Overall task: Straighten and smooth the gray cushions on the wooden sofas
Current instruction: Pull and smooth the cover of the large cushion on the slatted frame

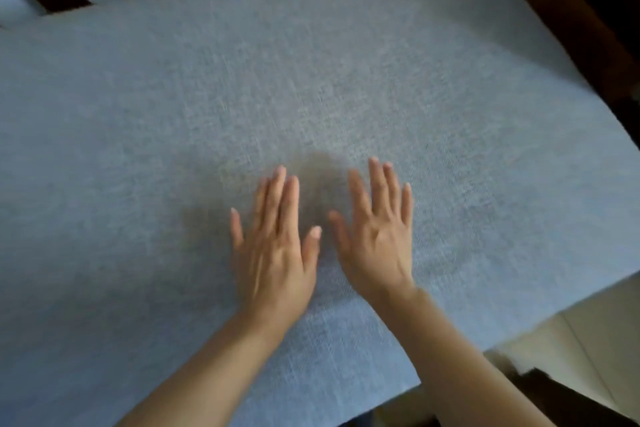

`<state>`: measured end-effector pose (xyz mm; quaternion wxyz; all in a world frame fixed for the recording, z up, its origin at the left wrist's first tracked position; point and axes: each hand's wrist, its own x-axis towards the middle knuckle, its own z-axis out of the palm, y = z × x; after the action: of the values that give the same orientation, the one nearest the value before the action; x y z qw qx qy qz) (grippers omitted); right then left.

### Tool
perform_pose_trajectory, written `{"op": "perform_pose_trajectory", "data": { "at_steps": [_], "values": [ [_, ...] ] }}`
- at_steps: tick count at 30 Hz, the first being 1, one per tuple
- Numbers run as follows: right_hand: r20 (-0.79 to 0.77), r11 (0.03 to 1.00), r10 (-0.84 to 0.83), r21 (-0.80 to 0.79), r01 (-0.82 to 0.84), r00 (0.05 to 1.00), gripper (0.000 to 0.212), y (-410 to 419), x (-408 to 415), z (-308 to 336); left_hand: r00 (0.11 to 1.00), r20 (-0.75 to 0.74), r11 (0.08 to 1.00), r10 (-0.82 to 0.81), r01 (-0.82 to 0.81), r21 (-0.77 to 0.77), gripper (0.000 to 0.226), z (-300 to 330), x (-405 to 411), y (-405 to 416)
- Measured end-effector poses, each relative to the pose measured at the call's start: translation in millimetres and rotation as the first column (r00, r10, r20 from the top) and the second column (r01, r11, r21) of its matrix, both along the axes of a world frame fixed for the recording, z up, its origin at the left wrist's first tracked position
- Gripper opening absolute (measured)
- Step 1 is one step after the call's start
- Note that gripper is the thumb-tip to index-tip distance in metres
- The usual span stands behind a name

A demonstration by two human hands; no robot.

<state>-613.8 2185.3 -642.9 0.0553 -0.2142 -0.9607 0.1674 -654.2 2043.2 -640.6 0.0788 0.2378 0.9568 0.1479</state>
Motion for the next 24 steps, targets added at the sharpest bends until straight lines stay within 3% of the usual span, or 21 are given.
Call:
{"op": "perform_pose_trajectory", "data": {
  "at_steps": [1,3,5,8,12,14,17,18,19,21,22,24],
  "values": [
    [-0.001,0.999,-0.049,-0.006,0.049,0.999,0.058,7,12,2,0.999,0.008,0.999,-0.047,0.047,0.006,0.063,-1,12,7],
    [0.062,1.000,0.015,0.021,-0.016,0.998,0.063,13,39,0,0.995,0.019,0.993,-0.097,0.098,-0.069,0.066,-2,31,20],
    [0.025,0.999,0.032,0.008,-0.032,0.999,0.063,35,57,-5,0.994,0.024,0.992,-0.111,0.112,-0.053,0.067,-2,36,44],
    [-0.078,0.957,-0.288,0.002,0.289,0.954,0.059,92,72,-5,0.973,-0.005,0.973,-0.231,0.231,0.016,0.065,-1,41,84],
    [0.137,0.985,-0.173,0.024,0.171,0.975,0.072,143,103,-13,0.923,0.045,0.921,-0.383,0.385,-0.066,0.072,-11,51,131],
    [-0.011,0.956,-0.289,-0.057,0.288,0.957,0.070,176,96,2,0.916,-0.063,0.915,-0.397,0.400,0.051,0.068,3,44,180],
    [-0.423,0.851,-0.474,0.004,0.525,0.772,0.054,243,91,38,0.918,-0.168,0.894,-0.360,0.391,0.220,0.067,26,37,259],
    [-0.476,0.824,-0.485,0.033,0.566,0.734,0.052,264,96,37,0.919,-0.151,0.893,-0.365,0.391,0.221,0.067,23,38,278],
    [-0.417,0.823,-0.501,0.041,0.567,0.758,0.056,280,100,29,0.918,-0.119,0.902,-0.378,0.394,0.177,0.068,13,40,289],
    [-0.029,0.905,-0.420,0.054,0.421,0.907,0.067,296,108,2,0.906,-0.032,0.907,-0.421,0.422,0.000,0.070,-7,43,301],
    [0.141,0.935,-0.353,0.034,0.352,0.925,0.071,305,111,-10,0.901,0.008,0.899,-0.433,0.432,-0.075,0.072,-12,42,306],
    [0.242,0.947,-0.303,-0.030,0.319,0.922,0.070,315,113,-15,0.890,0.064,0.879,-0.451,0.455,-0.141,0.072,-12,37,308]
  ]
}}
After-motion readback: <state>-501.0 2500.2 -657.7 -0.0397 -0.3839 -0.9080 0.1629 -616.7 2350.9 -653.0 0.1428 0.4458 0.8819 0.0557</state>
